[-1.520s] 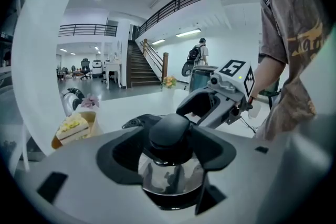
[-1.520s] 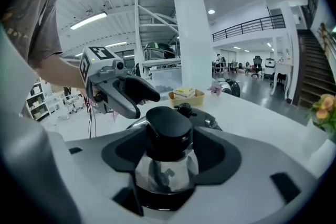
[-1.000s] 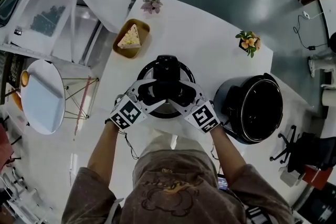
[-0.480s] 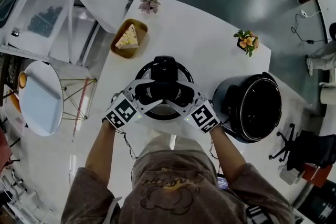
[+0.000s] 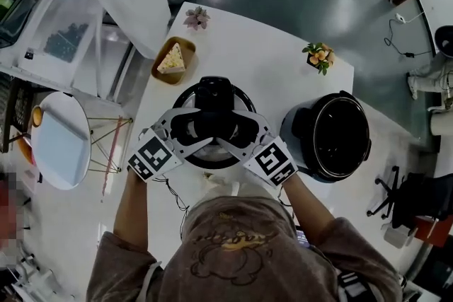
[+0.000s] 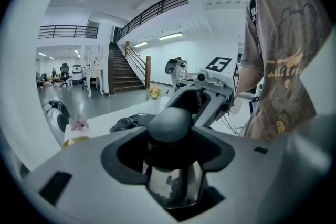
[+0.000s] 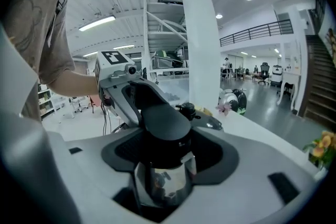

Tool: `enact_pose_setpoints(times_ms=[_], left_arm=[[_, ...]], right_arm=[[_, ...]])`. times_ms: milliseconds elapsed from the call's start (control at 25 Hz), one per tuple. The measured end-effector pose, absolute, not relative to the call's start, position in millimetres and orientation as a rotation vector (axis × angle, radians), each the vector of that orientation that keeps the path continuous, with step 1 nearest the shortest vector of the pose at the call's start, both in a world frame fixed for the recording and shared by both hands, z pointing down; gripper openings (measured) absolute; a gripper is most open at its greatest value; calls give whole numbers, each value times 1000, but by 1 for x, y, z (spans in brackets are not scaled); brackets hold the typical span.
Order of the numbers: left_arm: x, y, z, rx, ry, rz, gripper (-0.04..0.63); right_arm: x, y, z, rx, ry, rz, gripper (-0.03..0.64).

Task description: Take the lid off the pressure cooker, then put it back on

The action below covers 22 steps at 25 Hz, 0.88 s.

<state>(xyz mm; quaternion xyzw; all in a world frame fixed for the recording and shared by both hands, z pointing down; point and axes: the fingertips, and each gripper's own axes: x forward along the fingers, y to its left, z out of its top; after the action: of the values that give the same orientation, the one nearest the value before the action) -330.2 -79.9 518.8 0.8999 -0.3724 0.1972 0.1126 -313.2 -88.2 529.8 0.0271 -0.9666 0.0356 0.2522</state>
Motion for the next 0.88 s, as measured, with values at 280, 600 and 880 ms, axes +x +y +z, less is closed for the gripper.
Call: enact_pose_setpoints(times_ms=[280, 600, 880], left_arm=[[-323, -82, 456, 2703, -1097, 538, 259], [-293, -104, 411, 2824, -1015, 570, 259], [-225, -140, 393, 2963, -795, 558, 259]], right_arm=[[-305, -91, 467, 122, -2630, 36, 271], [-276, -112, 421, 281, -2655, -8, 272], [-206, -145, 402, 530, -2609, -8, 272]])
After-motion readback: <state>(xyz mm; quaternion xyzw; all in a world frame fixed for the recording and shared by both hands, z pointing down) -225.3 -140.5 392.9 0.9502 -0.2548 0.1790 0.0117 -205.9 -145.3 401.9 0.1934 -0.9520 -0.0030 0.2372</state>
